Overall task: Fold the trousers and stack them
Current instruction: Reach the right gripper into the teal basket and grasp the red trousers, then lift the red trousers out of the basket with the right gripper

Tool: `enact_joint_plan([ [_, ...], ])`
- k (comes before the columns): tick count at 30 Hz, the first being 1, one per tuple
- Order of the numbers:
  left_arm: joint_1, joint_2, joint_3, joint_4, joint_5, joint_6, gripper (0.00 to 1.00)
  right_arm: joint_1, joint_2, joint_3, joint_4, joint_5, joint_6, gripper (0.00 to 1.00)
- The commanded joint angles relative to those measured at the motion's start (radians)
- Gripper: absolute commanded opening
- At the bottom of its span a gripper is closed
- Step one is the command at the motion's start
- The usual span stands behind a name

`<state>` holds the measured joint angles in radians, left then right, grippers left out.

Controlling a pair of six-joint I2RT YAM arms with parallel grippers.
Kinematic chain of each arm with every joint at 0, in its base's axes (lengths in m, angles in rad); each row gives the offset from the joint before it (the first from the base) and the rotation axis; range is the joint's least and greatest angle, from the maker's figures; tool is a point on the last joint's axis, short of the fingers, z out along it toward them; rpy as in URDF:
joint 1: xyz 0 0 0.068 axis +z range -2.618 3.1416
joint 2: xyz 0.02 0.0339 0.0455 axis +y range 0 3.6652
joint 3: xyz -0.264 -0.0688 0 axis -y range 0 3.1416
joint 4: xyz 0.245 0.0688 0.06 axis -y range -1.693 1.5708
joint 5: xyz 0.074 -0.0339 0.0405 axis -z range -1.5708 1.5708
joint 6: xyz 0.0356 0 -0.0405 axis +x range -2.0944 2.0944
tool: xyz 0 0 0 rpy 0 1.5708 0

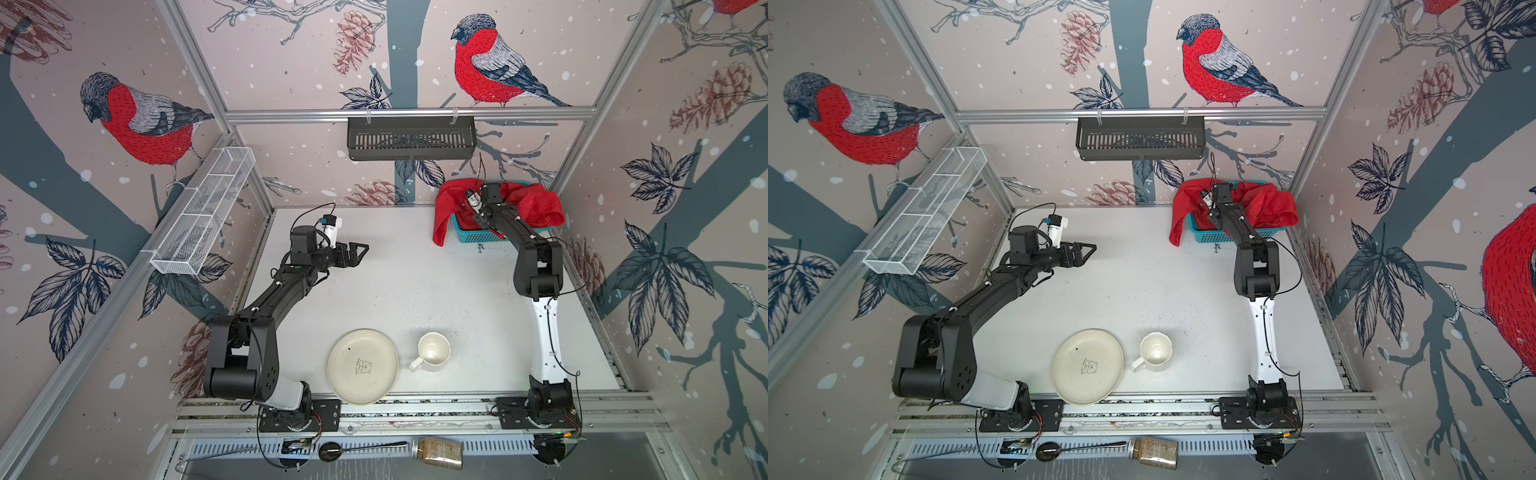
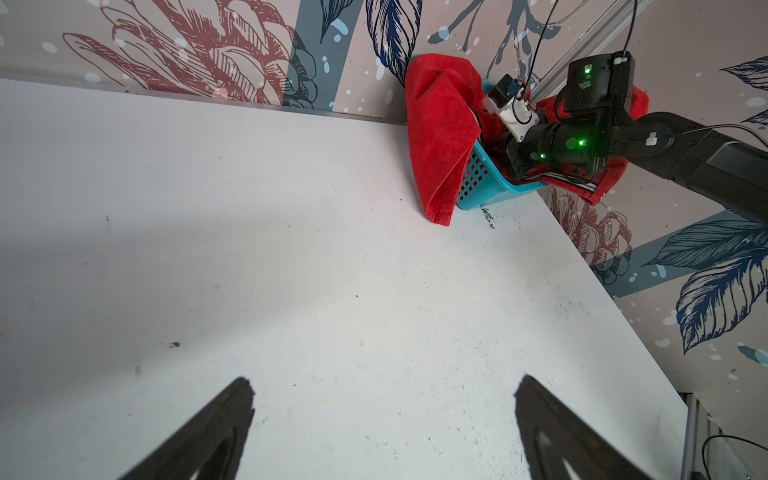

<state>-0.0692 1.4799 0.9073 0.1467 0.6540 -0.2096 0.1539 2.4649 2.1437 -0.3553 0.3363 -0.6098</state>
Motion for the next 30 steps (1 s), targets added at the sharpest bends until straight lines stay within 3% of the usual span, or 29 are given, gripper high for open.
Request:
enact_joint_plan([
  [1,-0.001,-0.020,-0.008,0.014,0.008,0.004,0.98,0.045,-0.268,-0.142,0.302,0.184,-0.077,0.04],
  [4,-0.001,-0.037,-0.018,0.020,0.001,0.002,0.98,0.096,-0.417,-0.319,0.559,0.262,-0.195,0.04],
  [10,-0.001,-0.075,-0.034,0.028,-0.043,-0.020,0.98,0.193,-0.658,-0.518,0.797,0.297,-0.318,0.04],
  [12,-0.002,-0.091,-0.041,0.030,-0.077,-0.027,0.98,0.236,-0.733,-0.550,0.797,0.265,-0.309,0.03],
  [17,-0.001,-0.153,-0.082,0.072,-0.186,-0.072,0.98,0.383,-0.903,-0.573,0.675,0.048,-0.197,0.03],
  [20,-0.001,-0.185,-0.136,0.131,-0.215,-0.125,0.98,0.534,-0.944,-0.559,0.673,0.042,-0.260,0.03],
  [24,-0.002,-0.227,-0.200,0.169,-0.240,-0.181,0.98,0.710,-0.971,-0.472,0.648,-0.030,-0.256,0.03],
  [30,-0.001,-0.364,-0.289,0.190,-0.358,-0.234,0.98,0.981,-0.921,-0.323,0.659,-0.074,-0.368,0.04],
])
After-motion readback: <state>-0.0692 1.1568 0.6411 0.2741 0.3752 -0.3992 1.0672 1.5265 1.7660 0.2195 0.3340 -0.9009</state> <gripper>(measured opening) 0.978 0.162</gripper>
